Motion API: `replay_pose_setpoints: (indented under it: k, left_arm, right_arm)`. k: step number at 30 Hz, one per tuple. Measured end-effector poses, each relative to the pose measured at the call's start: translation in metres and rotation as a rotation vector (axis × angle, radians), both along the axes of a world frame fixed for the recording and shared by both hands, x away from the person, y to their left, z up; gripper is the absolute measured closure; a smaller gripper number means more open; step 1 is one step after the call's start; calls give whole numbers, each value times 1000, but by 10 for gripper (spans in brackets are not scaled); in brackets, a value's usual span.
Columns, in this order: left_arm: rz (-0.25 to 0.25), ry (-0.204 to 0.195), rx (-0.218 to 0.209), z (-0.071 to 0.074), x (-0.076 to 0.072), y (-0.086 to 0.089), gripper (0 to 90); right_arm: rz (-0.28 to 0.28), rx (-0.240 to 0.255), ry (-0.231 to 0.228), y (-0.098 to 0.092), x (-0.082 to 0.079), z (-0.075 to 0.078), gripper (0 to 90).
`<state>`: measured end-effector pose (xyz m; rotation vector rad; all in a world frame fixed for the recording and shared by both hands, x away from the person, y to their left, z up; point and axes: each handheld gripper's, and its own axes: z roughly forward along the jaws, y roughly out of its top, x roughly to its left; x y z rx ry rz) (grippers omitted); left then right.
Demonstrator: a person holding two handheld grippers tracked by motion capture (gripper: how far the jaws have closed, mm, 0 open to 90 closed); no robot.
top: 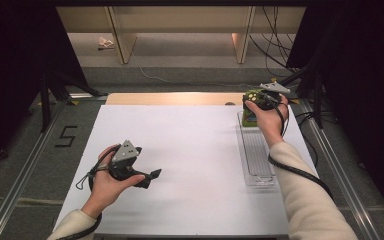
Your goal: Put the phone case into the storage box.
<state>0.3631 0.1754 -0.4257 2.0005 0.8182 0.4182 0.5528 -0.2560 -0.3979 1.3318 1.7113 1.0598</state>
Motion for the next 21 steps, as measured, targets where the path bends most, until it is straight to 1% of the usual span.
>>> replay_pose_setpoints:
  k: [6,21]
  left_arm:
    - [0,0,0,0,0,0,0]
    - [0,1,0,0,0,0,0]
  right_arm:
    - [-4,-5,19,1,4,-5,166]
    - [-16,-6,39,1,10,-11,164]
